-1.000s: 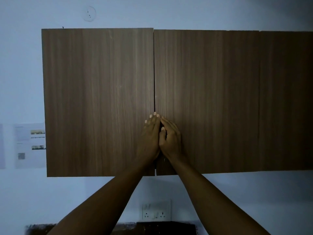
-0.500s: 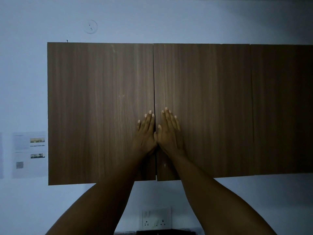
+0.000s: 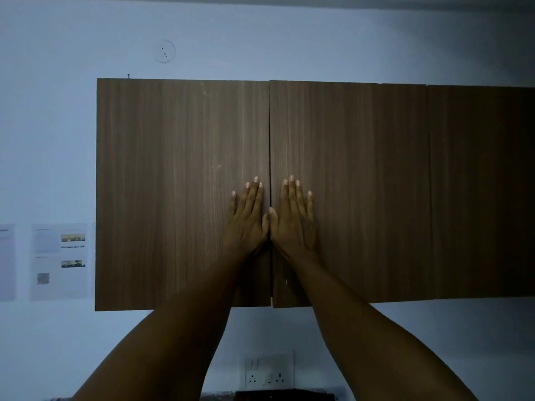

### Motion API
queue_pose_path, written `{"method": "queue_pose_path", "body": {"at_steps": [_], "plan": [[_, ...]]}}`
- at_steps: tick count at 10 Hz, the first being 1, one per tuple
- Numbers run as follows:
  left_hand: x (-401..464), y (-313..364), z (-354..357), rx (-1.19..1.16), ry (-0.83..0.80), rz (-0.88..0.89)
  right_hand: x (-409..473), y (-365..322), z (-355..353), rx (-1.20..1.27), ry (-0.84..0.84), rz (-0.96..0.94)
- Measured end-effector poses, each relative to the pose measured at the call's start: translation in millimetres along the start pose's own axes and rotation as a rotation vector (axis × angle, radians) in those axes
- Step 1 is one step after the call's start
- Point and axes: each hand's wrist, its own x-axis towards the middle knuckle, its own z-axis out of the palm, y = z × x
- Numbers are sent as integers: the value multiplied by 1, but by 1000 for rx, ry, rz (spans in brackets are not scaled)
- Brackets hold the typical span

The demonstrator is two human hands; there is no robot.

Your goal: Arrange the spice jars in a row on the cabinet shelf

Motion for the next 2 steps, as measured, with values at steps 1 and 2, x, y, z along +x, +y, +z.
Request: {"method": "queue_pose_path", "body": {"at_steps": [1,2], "plan": [[4,3,-8,114,86,-37,11,-12,-24,-3,167,-42],[9,4,-10,194,116,-44,23,-20,-44,-13,282,-45]]}}
